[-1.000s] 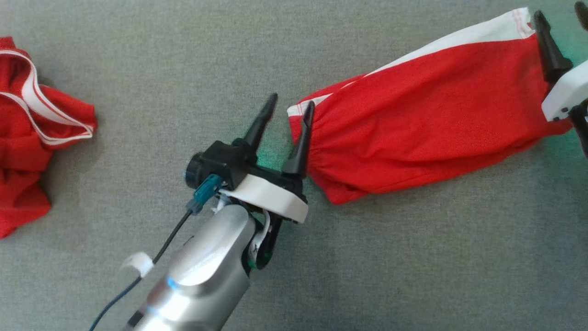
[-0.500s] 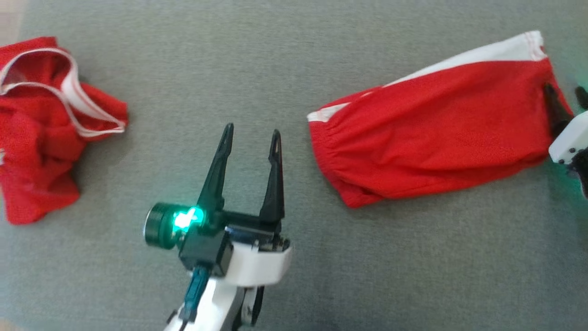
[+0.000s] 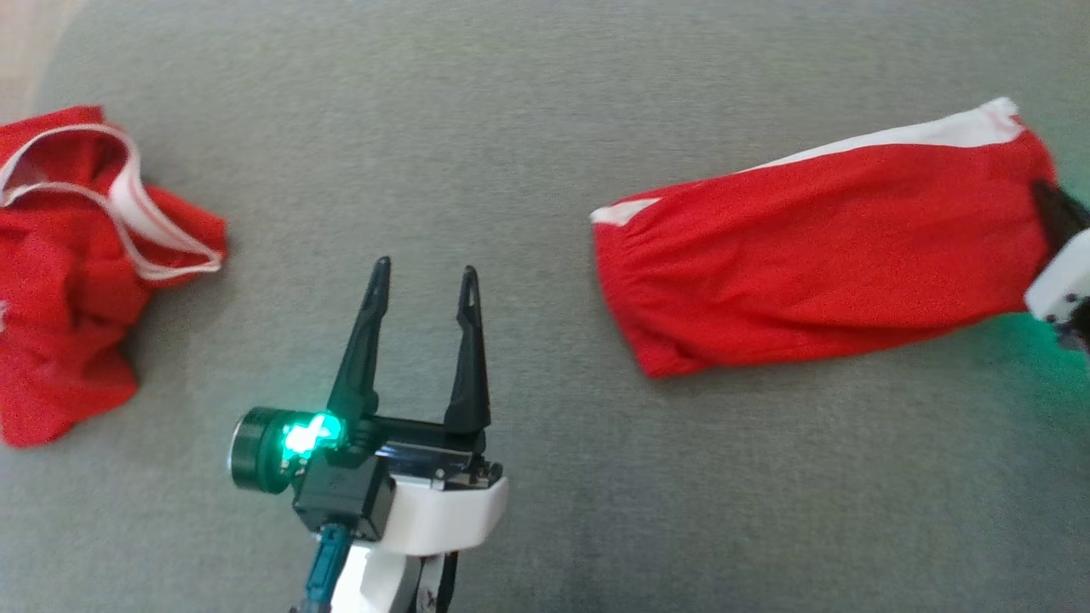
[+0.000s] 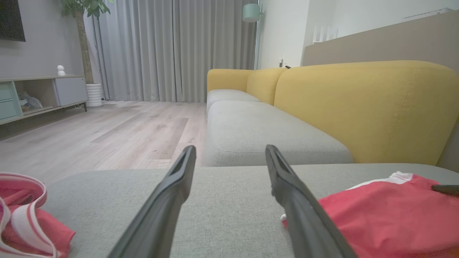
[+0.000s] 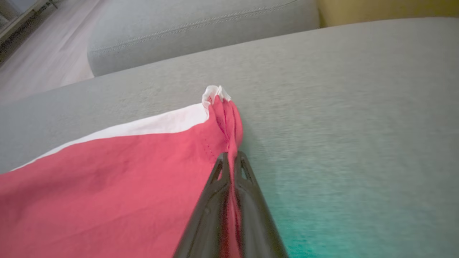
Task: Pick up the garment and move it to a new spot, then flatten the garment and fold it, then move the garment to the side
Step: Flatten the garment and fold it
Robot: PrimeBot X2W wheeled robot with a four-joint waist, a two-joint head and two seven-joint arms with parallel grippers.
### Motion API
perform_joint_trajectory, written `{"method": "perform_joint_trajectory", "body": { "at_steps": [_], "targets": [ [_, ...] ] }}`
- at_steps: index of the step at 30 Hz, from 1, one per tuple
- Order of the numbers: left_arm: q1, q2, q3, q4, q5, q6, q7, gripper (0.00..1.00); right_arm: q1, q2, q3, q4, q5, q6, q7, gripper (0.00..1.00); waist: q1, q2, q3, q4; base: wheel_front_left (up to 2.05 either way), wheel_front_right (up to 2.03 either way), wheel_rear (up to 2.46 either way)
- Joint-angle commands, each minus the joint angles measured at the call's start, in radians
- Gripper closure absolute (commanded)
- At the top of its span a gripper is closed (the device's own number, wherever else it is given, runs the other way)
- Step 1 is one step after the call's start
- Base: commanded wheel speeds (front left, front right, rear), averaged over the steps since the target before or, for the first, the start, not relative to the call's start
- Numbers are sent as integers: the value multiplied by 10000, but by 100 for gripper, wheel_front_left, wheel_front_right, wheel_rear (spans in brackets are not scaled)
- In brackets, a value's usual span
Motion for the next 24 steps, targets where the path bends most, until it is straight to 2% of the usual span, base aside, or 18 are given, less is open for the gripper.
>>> {"method": "perform_joint_trajectory", "body": {
  "at_steps": [1,8,12,19,24],
  "targets": [
    [10,18,425,-362,105,-74,-49,0,92,-429,-10,-79,136,67,-203,100,1,0,-33,-293,0,0,0],
    [8,19,642,-304,291,-338,-49,0,211,-1059,-251,313,337,67,-693,100,1,0,-42,-935,0,0,0],
    [48,15,728,-234,327,-409,-49,0,199,-1219,-365,70,500,67,-943,100,1,0,-115,-1167,0,0,0],
    [166,7,766,18,330,-507,-49,0,138,-1046,-143,-1649,514,67,-1132,100,1,0,-516,-1264,0,0,0],
    [254,1,706,136,227,-537,-49,0,389,-495,164,-3427,361,67,-864,100,1,0,-801,-1099,0,0,0]
  ]
}}
